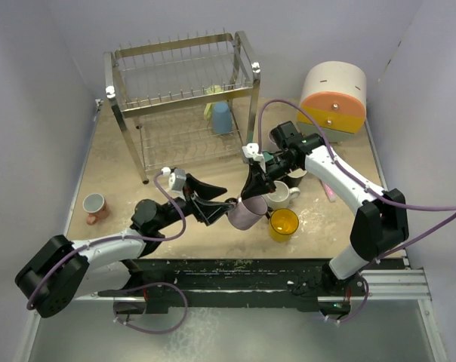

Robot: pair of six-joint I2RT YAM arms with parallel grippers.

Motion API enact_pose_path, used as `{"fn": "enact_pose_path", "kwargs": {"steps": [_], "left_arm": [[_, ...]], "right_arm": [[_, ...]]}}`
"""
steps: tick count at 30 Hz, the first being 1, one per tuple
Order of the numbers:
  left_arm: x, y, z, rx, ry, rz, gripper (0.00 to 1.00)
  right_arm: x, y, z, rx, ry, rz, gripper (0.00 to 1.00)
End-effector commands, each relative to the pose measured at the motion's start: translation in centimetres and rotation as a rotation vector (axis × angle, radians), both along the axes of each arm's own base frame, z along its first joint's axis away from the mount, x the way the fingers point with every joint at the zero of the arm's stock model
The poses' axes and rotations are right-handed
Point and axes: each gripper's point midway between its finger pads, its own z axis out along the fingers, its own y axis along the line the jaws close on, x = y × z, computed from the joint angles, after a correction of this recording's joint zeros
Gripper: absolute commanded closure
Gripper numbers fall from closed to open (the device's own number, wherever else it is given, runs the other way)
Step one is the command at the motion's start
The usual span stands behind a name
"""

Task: Load the cups into the dish rack
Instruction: Turn the cup upside down in the dish rack.

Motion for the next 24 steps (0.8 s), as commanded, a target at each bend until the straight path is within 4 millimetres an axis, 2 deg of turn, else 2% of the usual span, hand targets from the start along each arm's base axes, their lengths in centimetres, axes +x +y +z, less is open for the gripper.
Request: {"fn": "enact_pose_path", "kwargs": {"steps": [1,6,11,13,16,17,21,24], "left_arm": [[0.4,1.1,3.2,-0.067,-0.035,0.077,0.23],[0.0,2.4,2.1,-0.007,0.136,0.113,0.2],[-0.4,3.3,2.2,-0.059,0.346,0.13,0.26],[-0.7,3.1,2.6,-0.123,0.436,0.096,0.29],[-1.0,2.0,3.0,-0.219,0.604,-0.002,0.43],[-1.1,1.5,3.4,-0.25,0.646,-0.039,0.45],[-1.8,0.0,4.8,-0.346,0.758,-0.209,0.42],[-1.8,-0.8,5.3,-0.375,0.812,-0.279,0.38]], "right_arm": [[0.2,-0.7,1.4,-0.016,-0.099,-0.016,1.0],[2.3,-2.0,1.9,-0.093,-0.267,-0.128,1.0],[4.8,-3.1,4.9,-0.119,-0.459,-0.236,1.0],[5.4,-3.8,6.2,-0.15,-0.536,-0.24,1.0],[6.4,-5.1,8.0,-0.199,-0.659,-0.263,1.0],[6.8,-5.4,8.6,-0.2,-0.708,-0.275,1.0],[7.4,-6.3,11.3,-0.174,-0.923,-0.296,1.0],[7.5,-6.9,12.5,-0.213,-0.975,-0.264,1.0]]}}
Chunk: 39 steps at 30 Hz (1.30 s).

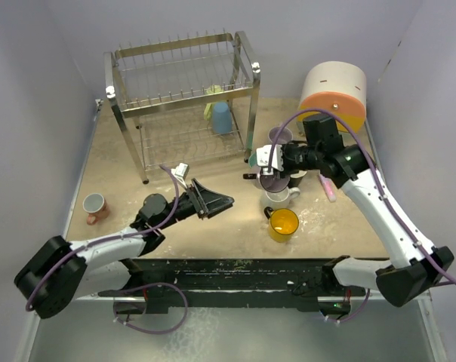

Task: Load the cups into the dish rack
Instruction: Turn the cup upside down in the dish rack.

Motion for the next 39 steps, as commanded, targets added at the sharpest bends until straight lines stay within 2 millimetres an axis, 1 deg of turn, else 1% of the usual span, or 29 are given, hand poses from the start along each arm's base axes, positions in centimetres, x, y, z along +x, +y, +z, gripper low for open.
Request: {"fn": "enact_pose_path", "kwargs": {"steps": [1,6,11,13,16,19,21,23,27,29,30,31,36,39], "left_arm": [[-1.5,-1.0,6.6,-0.258,0.013,-0.145,0.35],[-1.3,-1.4,6.9,-0.286,0.036,-0.172,0.25],[-1.2,-1.2,7.1,-0.306,0.04,-0.164,0.19],[-1.2,-1.1,7.2,-0.315,0.032,-0.161,0.17],[-1.2,-1.0,7.5,-0.33,0.014,-0.154,0.15],[-1.1,-0.9,7.6,-0.346,-0.013,-0.152,0.15],[-1.3,-1.0,7.4,-0.349,-0.022,-0.163,0.15],[-1.5,-1.0,6.6,-0.339,-0.023,-0.174,0.15],[-2.1,-1.7,4.5,-0.255,-0.034,-0.213,0.16],[-2.2,-1.8,3.9,-0.228,-0.037,-0.216,0.16],[-2.2,-1.7,3.9,-0.226,-0.041,-0.213,0.16],[-2.3,-1.6,4.0,-0.229,-0.048,-0.212,0.17],[-2.7,-1.5,5.5,-0.245,-0.116,-0.22,0.18],[-2.7,-1.5,6.0,-0.232,-0.157,-0.21,0.2]], "right_arm": [[1.4,-0.7,5.5,-0.024,-0.25,0.024,1.0],[1.2,-2.2,6.5,-0.13,-0.286,0.039,1.0],[1.0,-3.0,9.3,-0.19,-0.394,0.043,1.0],[1.1,-2.9,9.8,-0.222,-0.472,0.054,1.0],[0.5,-1.9,10.1,-0.258,-0.627,0.1,1.0],[-1.2,-0.6,10.2,-0.276,-0.814,0.18,1.0],[-2.4,0.0,10.7,-0.261,-0.941,0.229,1.0],[-3.2,0.5,10.8,-0.255,-1.025,0.265,1.0],[-4.3,1.3,10.5,-0.25,-1.121,0.314,1.0],[-4.9,1.7,10.6,-0.229,-1.183,0.323,1.0],[-5.1,2.0,10.0,-0.224,-1.199,0.335,1.0],[-5.4,2.3,9.6,-0.219,-1.215,0.346,1.0],[-6.8,3.6,9.8,-0.144,-1.287,0.367,1.0],[-7.6,4.4,10.9,-0.083,-1.307,0.364,1.0]]}}
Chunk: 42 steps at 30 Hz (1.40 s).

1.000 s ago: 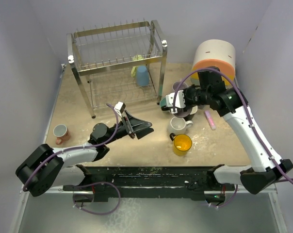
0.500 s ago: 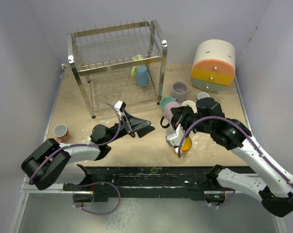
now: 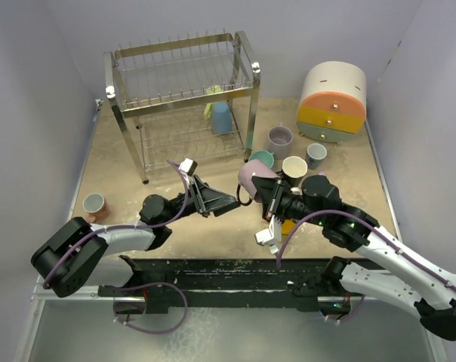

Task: Load the cups into the dish rack
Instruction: Turn the cup upside down in the dish rack.

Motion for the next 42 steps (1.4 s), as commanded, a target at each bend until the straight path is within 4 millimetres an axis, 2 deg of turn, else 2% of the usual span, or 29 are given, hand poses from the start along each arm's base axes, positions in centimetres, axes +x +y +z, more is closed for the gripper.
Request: {"fn": "enact_pose_path", "kwargs": {"steps": [1,9,17,25,29,35,37,38,42], "left_arm": [[-0.9,0.2,2.6,-0.03,-0.151,0.005,0.2],[-0.5,0.0,3.1,-0.005,-0.197,0.021,0.24],[-0.5,-0.8,4.6,-0.033,-0.244,-0.013,0.37],[-0.8,-1.6,4.7,-0.048,-0.254,-0.055,0.48],[-1.0,-1.9,4.7,-0.052,-0.258,-0.07,0.59],[-1.0,-1.6,4.8,-0.066,-0.274,-0.053,1.0],[-0.9,-1.5,4.8,-0.071,-0.276,-0.037,1.0],[-0.9,-1.4,4.7,-0.074,-0.278,-0.033,1.0],[-1.0,-1.0,4.8,-0.092,-0.286,-0.015,1.0]], "right_arm": [[-1.0,1.2,8.7,0.237,-0.223,0.051,1.0],[-2.3,1.8,9.4,0.273,-0.26,0.114,1.0],[-3.4,2.1,8.9,0.288,-0.269,0.164,1.0],[-3.8,2.4,8.5,0.3,-0.263,0.191,1.0],[-4.0,2.5,8.3,0.302,-0.257,0.202,1.0],[-4.2,2.3,8.0,0.298,-0.248,0.202,1.0],[-4.2,2.2,8.0,0.297,-0.239,0.201,1.0],[-4.3,2.1,7.9,0.296,-0.234,0.2,0.98],[-4.3,1.7,7.7,0.296,-0.226,0.188,0.75]]}}
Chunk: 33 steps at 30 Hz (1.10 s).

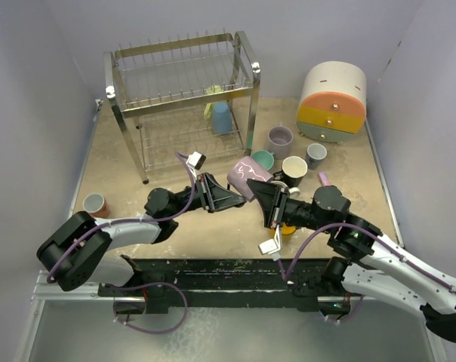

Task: Load the cups into the dish rack
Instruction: Turn the cup upside down in the dish rack.

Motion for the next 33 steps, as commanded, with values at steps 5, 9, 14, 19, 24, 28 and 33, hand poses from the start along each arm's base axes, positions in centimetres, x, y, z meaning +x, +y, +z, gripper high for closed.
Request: {"fn": "enact_pose_path", "kwargs": {"steps": [5,9,14,19,24,28,33], "left_arm": [[-0.5,1.1,2.4,-0.108,-0.164,0.07,1.0],[-0.2,1.6,2.1,-0.121,-0.158,0.107,1.0],[0.6,2.5,1.3,-0.119,-0.141,0.168,1.0],[1.8,3.4,-0.9,-0.075,-0.1,0.246,1.0],[2.9,3.6,-3.3,0.002,-0.094,0.303,1.0],[3.7,4.1,-4.5,0.047,-0.105,0.351,1.0],[4.7,4.8,-5.4,0.083,-0.125,0.403,1.0]], "right_arm": [[-1.1,-0.7,3.4,0.113,-0.027,0.023,0.53],[-1.0,-1.2,2.9,0.091,-0.004,-0.001,0.44],[-0.9,-2.0,1.1,0.028,0.062,-0.037,0.35],[-0.2,-2.8,-1.3,-0.043,0.174,-0.101,0.34],[0.5,-2.8,-2.4,-0.027,0.391,-0.171,0.34],[2.1,-3.2,-1.8,-0.007,0.582,-0.311,0.38],[4.8,-3.8,-1.5,0.002,0.834,-0.489,0.47]]}}
